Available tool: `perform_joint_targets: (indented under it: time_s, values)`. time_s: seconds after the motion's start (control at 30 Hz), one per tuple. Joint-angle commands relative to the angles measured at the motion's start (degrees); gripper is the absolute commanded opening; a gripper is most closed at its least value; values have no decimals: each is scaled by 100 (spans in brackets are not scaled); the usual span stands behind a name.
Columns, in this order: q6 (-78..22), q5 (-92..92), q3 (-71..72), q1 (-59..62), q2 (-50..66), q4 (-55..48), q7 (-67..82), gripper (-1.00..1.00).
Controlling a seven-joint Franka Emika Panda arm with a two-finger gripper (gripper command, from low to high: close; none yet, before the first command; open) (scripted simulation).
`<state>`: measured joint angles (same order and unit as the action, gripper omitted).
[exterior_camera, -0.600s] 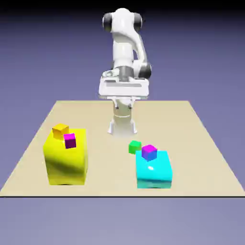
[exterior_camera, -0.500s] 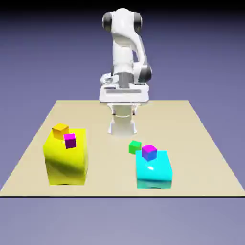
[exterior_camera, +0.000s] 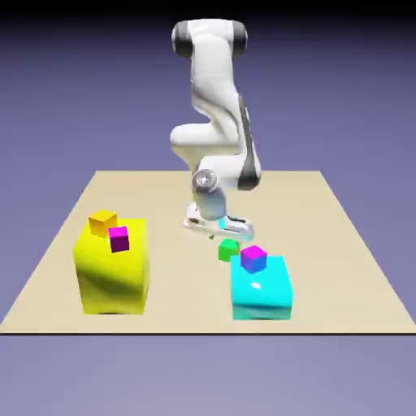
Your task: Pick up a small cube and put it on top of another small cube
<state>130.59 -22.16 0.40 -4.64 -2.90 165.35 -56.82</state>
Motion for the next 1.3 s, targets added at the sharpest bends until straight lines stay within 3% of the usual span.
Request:
perform_joint_targets:
  time_s: [0.0,0.2,0.23,0.47,0.57,1.27]
  values:
    - [212,-161,82,-3,207,15,109,0]
    - [1354,-1028,526,-18,1324,97,698,0]
    - [1354,-1028,526,-18,1324,97,698,-100]
    - [81,-61,31,-2,79,6,42,-100]
    - [110,241,103,-55,-28,-7,-54,-100]
    - [-2707,-250,-2073,2764,-131,-4353,-4383,-100]
